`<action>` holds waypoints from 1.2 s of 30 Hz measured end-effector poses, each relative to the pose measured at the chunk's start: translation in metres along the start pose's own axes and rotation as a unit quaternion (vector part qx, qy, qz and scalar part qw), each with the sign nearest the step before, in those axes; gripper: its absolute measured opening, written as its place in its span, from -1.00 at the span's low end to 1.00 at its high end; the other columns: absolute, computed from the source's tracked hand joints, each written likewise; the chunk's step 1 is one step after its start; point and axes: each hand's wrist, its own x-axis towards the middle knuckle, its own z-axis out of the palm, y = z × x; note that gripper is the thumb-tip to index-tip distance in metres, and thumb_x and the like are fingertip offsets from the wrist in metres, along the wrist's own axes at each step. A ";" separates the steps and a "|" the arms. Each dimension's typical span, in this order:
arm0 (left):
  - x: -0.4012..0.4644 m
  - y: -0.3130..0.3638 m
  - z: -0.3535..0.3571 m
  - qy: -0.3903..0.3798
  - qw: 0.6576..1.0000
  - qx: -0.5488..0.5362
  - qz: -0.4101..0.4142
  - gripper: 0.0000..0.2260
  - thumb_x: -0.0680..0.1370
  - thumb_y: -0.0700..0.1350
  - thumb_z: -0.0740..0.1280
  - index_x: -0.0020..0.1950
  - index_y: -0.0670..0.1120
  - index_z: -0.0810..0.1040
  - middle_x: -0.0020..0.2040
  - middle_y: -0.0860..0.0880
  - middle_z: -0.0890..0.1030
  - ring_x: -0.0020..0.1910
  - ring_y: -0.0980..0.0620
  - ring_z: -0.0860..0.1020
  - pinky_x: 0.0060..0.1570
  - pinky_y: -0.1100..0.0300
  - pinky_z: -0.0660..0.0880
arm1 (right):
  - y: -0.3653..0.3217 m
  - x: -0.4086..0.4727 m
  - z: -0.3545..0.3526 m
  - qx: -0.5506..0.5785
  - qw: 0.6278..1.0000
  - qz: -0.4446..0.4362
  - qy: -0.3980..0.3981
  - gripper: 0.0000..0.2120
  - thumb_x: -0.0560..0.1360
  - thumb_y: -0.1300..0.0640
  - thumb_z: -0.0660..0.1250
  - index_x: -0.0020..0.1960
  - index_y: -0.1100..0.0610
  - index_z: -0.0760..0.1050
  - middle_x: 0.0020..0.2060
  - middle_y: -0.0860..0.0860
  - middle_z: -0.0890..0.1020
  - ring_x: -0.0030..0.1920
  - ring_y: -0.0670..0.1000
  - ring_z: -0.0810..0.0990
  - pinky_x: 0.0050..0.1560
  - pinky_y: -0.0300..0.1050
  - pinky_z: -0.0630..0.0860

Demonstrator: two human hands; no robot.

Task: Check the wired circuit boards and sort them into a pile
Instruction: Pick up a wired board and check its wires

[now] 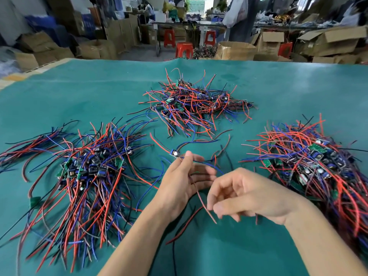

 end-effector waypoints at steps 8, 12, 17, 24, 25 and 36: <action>-0.005 0.000 0.000 -0.133 0.989 0.065 -0.028 -0.70 0.58 0.00 0.22 -0.33 -0.06 0.41 -0.47 -0.09 0.37 -0.48 -0.03 0.35 -0.41 0.19 0.37 | 0.007 0.007 -0.015 0.131 0.933 -0.093 0.323 -0.75 0.27 -0.01 0.60 -0.14 0.10 0.70 -0.39 0.02 0.56 -0.48 -0.07 0.39 -0.56 -0.25 0.11; -0.010 -0.003 0.000 -0.286 0.950 0.067 -0.106 -0.68 0.58 -0.04 0.16 -0.37 -0.06 0.31 -0.57 -0.03 0.28 -0.55 0.03 0.18 -0.52 0.20 0.19 | 0.009 0.020 0.005 0.160 0.942 -0.083 0.284 -0.63 0.40 -0.17 0.37 -0.05 0.11 0.71 -0.18 0.09 0.68 -0.32 -0.06 0.51 -0.47 -0.21 0.25; -0.012 -0.003 0.001 -0.338 0.929 0.076 -0.131 -0.63 0.61 0.04 0.15 -0.34 -0.12 0.37 -0.58 0.00 0.23 -0.58 0.06 0.18 -0.54 0.21 0.13 | 0.014 0.028 0.012 0.228 0.937 -0.073 0.253 -0.67 0.34 -0.09 0.48 -0.06 0.13 0.72 -0.35 0.05 0.59 -0.41 0.02 0.48 -0.41 -0.15 0.23; -0.008 -0.002 -0.001 -0.224 0.961 0.152 -0.055 -0.57 0.59 0.19 0.21 0.05 -0.19 0.56 -0.24 -0.06 0.50 -0.40 0.08 0.31 -0.43 0.25 0.18 | 0.018 0.029 0.005 0.236 0.924 -0.103 0.284 -0.70 0.32 0.00 0.53 -0.16 0.24 0.70 -0.34 0.18 0.49 -0.34 0.09 0.38 -0.31 -0.14 0.29; -0.008 -0.002 -0.002 -0.212 0.964 0.160 -0.031 -0.57 0.60 0.16 0.22 0.06 -0.22 0.56 -0.17 -0.06 0.56 -0.37 0.08 0.35 -0.42 0.26 0.21 | 0.019 0.029 0.006 0.231 0.925 -0.108 0.281 -0.69 0.33 -0.01 0.53 -0.17 0.26 0.68 -0.37 0.16 0.46 -0.34 0.09 0.39 -0.27 -0.10 0.28; -0.009 0.000 -0.003 -0.208 0.967 0.146 -0.019 -0.68 0.64 -0.01 0.19 -0.01 -0.22 0.59 -0.40 -0.02 0.34 -0.44 0.07 0.22 -0.44 0.27 0.19 | 0.022 0.033 -0.001 0.140 0.871 -0.099 0.460 -0.82 0.48 0.17 0.51 -0.29 0.16 0.67 -0.43 0.02 0.61 -0.40 -0.05 0.50 -0.46 -0.24 0.37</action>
